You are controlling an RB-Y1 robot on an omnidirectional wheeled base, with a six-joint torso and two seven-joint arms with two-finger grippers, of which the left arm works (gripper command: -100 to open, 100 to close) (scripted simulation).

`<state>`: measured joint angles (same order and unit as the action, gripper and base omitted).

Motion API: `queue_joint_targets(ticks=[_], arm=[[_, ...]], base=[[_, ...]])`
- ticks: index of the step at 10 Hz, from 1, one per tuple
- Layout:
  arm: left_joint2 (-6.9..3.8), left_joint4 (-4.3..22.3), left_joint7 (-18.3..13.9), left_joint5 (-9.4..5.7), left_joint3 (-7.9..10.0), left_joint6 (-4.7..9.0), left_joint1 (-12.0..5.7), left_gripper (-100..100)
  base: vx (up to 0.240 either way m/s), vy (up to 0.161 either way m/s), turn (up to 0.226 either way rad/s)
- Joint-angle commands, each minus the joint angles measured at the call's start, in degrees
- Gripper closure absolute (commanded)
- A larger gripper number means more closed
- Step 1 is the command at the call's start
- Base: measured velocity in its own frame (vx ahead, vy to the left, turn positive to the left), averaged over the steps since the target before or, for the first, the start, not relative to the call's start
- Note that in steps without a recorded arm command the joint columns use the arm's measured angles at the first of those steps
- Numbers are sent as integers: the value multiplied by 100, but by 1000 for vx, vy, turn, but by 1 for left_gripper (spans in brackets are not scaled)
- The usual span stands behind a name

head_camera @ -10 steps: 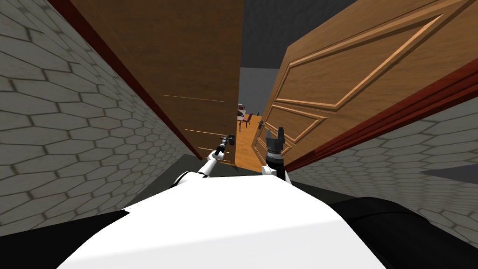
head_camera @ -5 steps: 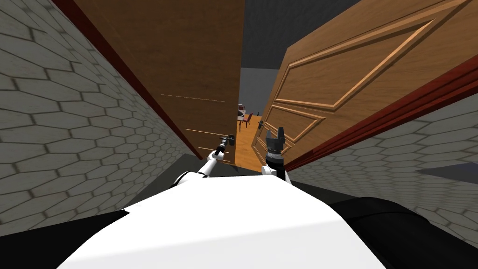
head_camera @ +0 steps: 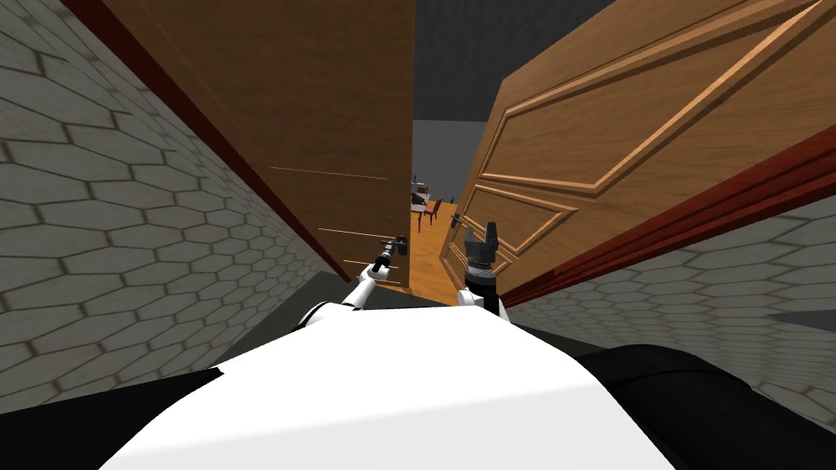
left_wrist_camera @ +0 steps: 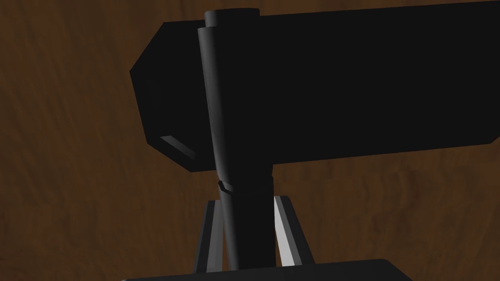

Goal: Push the door open

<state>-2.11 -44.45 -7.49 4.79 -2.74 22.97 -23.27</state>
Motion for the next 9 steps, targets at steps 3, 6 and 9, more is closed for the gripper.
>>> queue_joint_targets(ticks=[3,6,9], arm=[[-105,145,132,-57,254,100,-139,100],[-154,149,181,-84,358,100,-139,100],[-208,155,253,-123,511,100,-139,100]], base=[[116,-61,33],[128,-97,62],[110,-69,47]])
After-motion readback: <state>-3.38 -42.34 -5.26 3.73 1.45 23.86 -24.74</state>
